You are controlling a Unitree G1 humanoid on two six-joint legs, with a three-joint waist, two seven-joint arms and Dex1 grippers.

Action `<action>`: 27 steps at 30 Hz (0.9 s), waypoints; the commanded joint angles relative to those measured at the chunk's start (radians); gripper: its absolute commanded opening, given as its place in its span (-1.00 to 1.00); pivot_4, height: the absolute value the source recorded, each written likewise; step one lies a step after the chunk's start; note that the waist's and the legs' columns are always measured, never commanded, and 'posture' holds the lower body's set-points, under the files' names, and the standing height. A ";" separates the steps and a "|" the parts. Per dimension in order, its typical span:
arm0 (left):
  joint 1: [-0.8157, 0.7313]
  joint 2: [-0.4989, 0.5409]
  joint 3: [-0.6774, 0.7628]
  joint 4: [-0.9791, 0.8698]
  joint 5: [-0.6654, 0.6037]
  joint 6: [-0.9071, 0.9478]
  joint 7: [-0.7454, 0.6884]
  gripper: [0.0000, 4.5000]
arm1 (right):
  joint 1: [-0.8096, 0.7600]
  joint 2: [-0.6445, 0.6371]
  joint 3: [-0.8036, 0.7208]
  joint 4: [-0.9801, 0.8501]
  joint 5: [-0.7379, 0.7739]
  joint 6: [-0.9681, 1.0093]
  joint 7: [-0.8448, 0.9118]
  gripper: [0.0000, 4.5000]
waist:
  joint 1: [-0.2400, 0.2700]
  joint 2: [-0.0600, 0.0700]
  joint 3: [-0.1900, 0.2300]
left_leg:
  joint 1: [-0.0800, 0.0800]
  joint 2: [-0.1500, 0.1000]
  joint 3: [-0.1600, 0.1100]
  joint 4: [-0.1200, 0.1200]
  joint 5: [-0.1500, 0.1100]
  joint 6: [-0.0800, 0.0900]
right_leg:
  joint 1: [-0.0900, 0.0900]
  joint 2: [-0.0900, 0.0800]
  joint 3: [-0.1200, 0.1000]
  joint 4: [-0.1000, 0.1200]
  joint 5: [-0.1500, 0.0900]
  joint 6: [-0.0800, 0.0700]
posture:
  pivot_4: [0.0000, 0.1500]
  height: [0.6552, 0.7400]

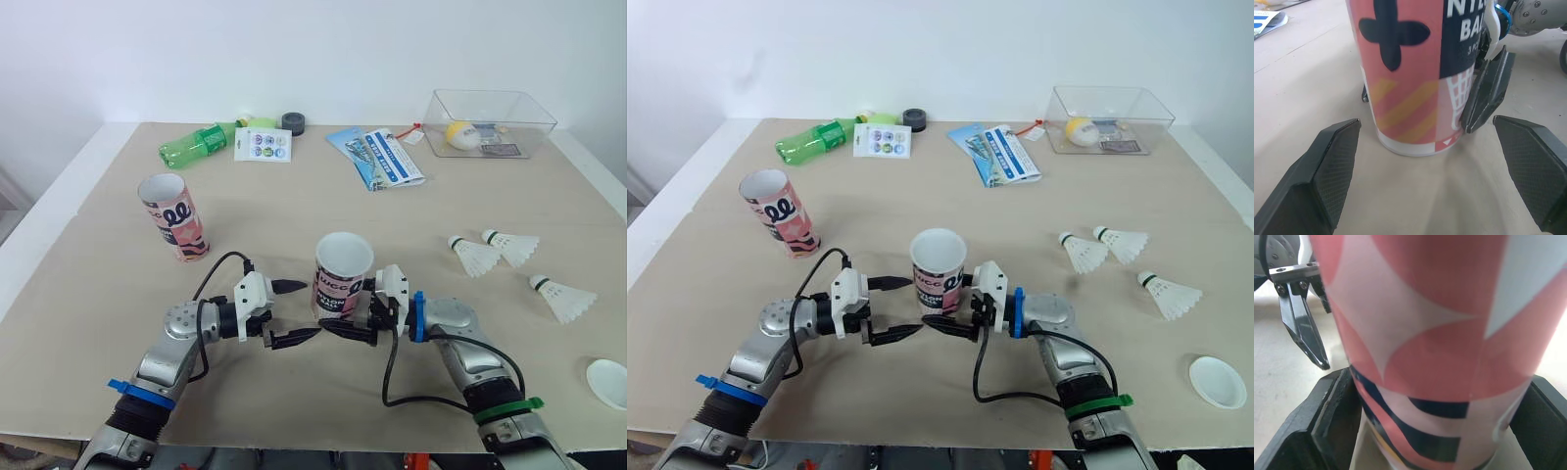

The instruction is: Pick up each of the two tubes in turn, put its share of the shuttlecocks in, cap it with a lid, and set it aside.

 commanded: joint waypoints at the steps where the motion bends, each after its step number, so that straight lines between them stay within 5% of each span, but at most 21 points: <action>1: 0.007 0.005 0.003 -0.035 -0.007 -0.010 0.003 1.00 | -0.031 0.017 0.007 0.003 -0.001 -0.022 0.012 1.00 | 0.000 0.000 0.000 | 0.000 0.000 0.000 0.000 0.000 0.000 | 0.000 0.000 0.000 0.000 0.000 0.000 | 1.00 1.00; 27: 0.054 0.071 0.049 -0.080 -0.032 -0.013 0.009 1.00 | -0.024 0.039 0.017 0.020 -0.030 -0.040 -0.029 1.00 | -0.001 0.000 0.000 | 0.001 0.004 0.001 0.000 0.000 0.000 | 0.000 0.003 0.000 0.000 -0.001 -0.007 | 1.00 1.00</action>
